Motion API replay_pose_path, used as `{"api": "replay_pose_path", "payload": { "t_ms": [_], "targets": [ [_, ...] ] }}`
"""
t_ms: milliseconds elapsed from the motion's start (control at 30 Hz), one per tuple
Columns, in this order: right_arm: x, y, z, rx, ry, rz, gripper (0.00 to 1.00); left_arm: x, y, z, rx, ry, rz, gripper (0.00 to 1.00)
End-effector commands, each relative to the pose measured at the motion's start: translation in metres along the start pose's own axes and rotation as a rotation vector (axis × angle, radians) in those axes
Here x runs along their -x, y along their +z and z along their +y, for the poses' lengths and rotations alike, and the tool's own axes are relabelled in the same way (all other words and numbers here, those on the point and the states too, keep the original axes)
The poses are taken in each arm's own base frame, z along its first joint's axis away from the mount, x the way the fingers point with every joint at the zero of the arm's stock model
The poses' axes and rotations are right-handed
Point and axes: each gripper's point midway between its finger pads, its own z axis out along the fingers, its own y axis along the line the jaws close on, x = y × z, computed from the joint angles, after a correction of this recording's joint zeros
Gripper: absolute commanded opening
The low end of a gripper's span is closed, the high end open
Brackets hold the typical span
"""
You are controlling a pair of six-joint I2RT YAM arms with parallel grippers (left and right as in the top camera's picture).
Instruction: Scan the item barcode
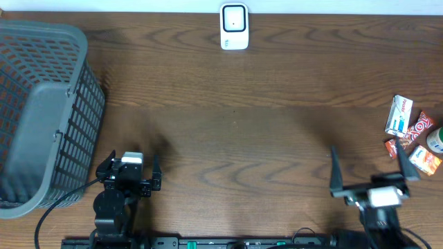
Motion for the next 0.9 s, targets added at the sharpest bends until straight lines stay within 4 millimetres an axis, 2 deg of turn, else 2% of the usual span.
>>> {"api": "replay_pose_path", "payload": {
  "t_ms": [0, 300, 433, 733, 867],
  "targets": [
    [-0.038, 0.002, 0.009, -0.012, 0.073, 0.062, 0.99, -0.01, 0.002, 0.0, 0.004, 0.005, 0.029, 1.0],
    [-0.119, -0.003, 0.035, -0.003, 0.135, 0.21, 0.99, -0.01, 0.002, 0.0, 0.004, 0.005, 0.029, 1.0],
    [-0.15, -0.011, 0.037, -0.036, 0.172, 0.316, 0.99, -0.01, 0.002, 0.0, 0.004, 0.005, 0.029, 1.0],
    [-0.187, -0.026, 0.048, -0.019, 0.205, 0.482, 0.99, -0.01, 0.002, 0.0, 0.004, 0.005, 0.029, 1.0],
    [-0.187, -0.026, 0.048, -0.018, 0.206, 0.481, 0.99, -0.01, 0.002, 0.0, 0.004, 0.005, 0.029, 1.0]
  ]
}}
